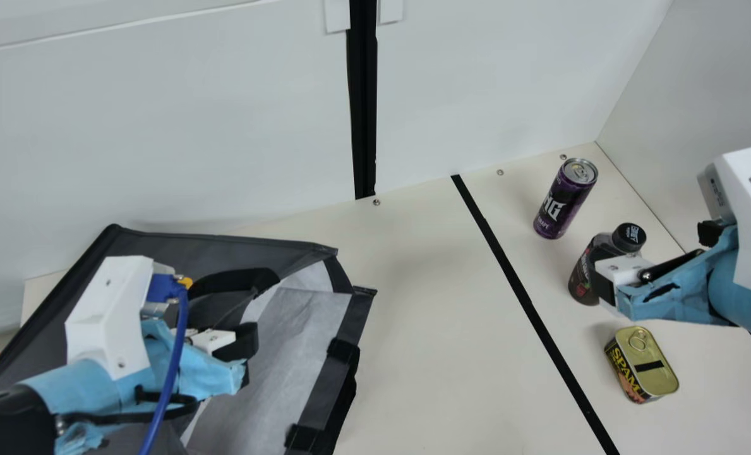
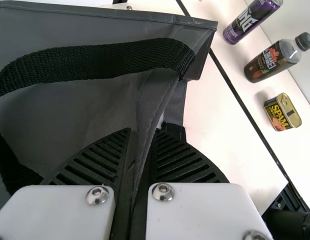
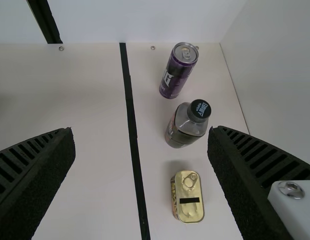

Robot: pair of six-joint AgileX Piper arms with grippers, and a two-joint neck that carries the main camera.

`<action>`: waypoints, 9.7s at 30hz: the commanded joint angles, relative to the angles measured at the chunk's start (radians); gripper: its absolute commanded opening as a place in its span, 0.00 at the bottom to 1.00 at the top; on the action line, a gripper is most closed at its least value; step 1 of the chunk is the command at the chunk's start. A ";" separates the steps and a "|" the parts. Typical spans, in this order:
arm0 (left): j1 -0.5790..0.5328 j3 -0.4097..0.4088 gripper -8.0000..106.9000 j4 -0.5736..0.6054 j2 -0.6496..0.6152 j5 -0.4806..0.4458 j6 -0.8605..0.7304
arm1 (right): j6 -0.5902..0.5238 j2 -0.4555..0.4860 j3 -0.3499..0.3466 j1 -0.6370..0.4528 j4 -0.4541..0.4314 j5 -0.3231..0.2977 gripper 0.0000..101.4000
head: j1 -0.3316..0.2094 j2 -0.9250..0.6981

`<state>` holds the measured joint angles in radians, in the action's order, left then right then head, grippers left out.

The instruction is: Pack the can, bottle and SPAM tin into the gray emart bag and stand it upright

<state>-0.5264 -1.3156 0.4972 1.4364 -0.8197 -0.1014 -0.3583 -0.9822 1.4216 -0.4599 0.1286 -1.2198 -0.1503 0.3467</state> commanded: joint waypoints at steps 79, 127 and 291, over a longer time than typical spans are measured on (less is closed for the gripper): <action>0.044 0.000 0.00 0.016 0.001 -0.001 -0.027 | -0.019 -0.163 0.134 -0.008 -0.032 0.034 0.94 | -0.024 0.002; 0.044 0.000 0.00 0.016 0.001 -0.001 -0.027 | -0.076 -0.685 0.431 -0.073 0.009 0.009 0.94 | -0.024 0.002; 0.044 0.000 0.00 0.016 0.001 -0.001 -0.027 | -0.701 -0.397 -0.155 0.288 0.222 0.000 0.00 | -0.024 0.002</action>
<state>-0.4826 -1.3156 0.5134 1.4370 -0.8204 -0.1288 -1.0558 -1.3836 1.2726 -0.1747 0.3475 -1.2201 -0.1519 0.3482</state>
